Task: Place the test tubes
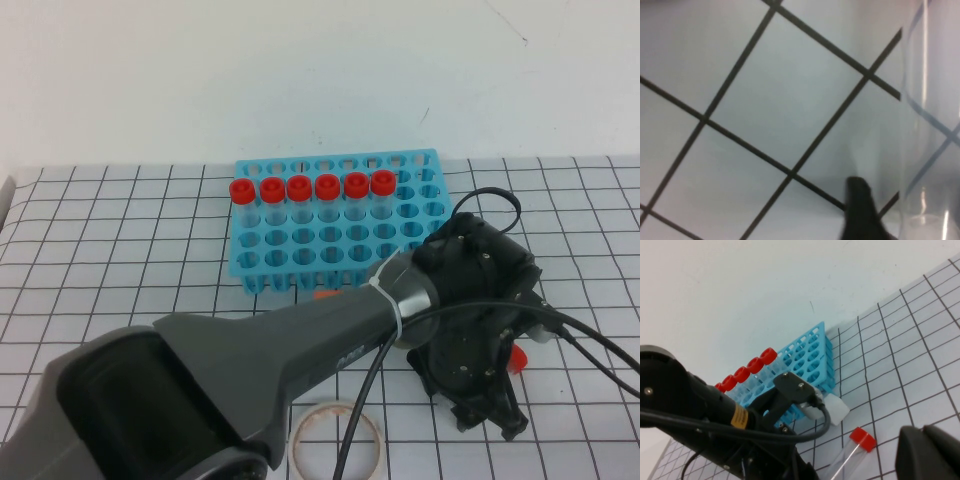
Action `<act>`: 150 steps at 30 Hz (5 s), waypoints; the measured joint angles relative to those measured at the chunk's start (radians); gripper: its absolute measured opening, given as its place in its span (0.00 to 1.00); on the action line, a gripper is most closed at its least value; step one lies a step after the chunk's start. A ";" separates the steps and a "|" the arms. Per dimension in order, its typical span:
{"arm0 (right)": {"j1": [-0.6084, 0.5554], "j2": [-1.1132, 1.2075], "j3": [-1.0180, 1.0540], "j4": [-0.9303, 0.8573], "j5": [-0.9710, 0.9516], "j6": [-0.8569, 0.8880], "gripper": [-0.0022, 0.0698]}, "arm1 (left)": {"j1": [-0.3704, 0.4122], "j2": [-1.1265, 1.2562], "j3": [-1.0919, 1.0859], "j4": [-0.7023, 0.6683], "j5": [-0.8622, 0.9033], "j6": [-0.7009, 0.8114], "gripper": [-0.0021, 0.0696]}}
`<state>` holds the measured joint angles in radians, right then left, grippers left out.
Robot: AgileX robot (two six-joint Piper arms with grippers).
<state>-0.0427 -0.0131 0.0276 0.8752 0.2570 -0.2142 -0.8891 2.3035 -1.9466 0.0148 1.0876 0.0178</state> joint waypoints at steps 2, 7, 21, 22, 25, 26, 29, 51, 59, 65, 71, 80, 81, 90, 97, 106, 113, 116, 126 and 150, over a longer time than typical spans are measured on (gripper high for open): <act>0.000 0.000 0.000 0.000 0.000 0.000 0.03 | 0.000 0.000 0.000 -0.002 -0.002 0.000 0.48; 0.000 0.000 0.000 0.002 0.000 -0.037 0.03 | 0.000 0.000 0.000 0.009 0.000 0.003 0.33; 0.000 0.000 -0.043 0.126 0.061 -0.287 0.03 | 0.013 -0.280 0.345 0.090 -0.063 0.014 0.33; 0.000 0.000 -0.061 0.128 0.062 -0.303 0.03 | 0.013 -0.336 0.415 0.090 -0.108 0.000 0.33; 0.000 0.004 -0.102 0.148 0.064 -0.322 0.03 | 0.013 -0.504 0.612 0.092 -0.264 -0.058 0.33; 0.000 0.019 -0.110 0.165 0.069 -0.328 0.03 | 0.015 -0.553 0.665 0.095 -0.306 -0.083 0.33; 0.000 0.112 -0.128 0.244 0.097 -0.397 0.03 | 0.021 -0.728 0.851 0.111 -0.450 -0.171 0.33; 0.191 1.124 -0.664 0.806 0.679 -1.279 0.03 | 0.070 -1.003 1.285 0.048 -1.425 -0.438 0.33; 0.304 1.259 -0.852 0.806 0.552 -1.384 0.30 | 0.190 -0.990 1.316 -0.026 -1.522 -0.438 0.33; 0.407 1.411 -0.966 0.806 0.487 -1.384 0.79 | 0.192 -0.990 1.336 -0.015 -1.592 -0.438 0.33; 0.475 1.523 -1.065 0.806 0.448 -1.371 0.85 | 0.192 -0.990 1.336 -0.001 -1.599 -0.438 0.33; 0.519 1.617 -1.176 0.810 0.427 -1.350 0.85 | 0.192 -0.990 1.336 0.018 -1.601 -0.438 0.33; 0.519 1.619 -1.179 0.810 0.427 -1.347 0.85 | 0.192 -0.990 1.336 0.018 -1.601 -0.438 0.33; 0.521 1.624 -1.187 0.813 0.427 -1.315 0.59 | 0.192 -0.990 1.336 0.018 -1.601 -0.436 0.33; 0.521 1.624 -1.189 0.813 0.449 -1.312 0.42 | 0.192 -0.990 1.337 0.021 -1.611 -0.437 0.33; 0.521 1.624 -1.189 0.813 0.458 -1.320 0.42 | 0.195 -0.996 1.337 0.087 -1.602 -0.440 0.60; 0.521 1.618 -1.189 0.813 0.443 -1.355 0.42 | 0.244 -1.131 1.337 0.104 -1.354 -0.331 0.82; 0.521 1.605 -1.189 0.813 0.436 -1.357 0.42 | 0.279 -1.252 1.337 0.104 -1.152 -0.263 0.69; 0.521 1.600 -1.189 0.813 0.431 -1.366 0.42 | 0.290 -1.704 1.435 0.120 -0.779 -0.080 0.05; 0.521 1.599 -1.189 0.813 0.402 -1.369 0.42 | 0.290 -2.173 1.674 0.097 -0.610 -0.076 0.03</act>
<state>0.4785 1.5862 -1.1610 1.6882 0.6588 -1.5836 -0.5989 0.1307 -0.2731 0.1122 0.4779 -0.0578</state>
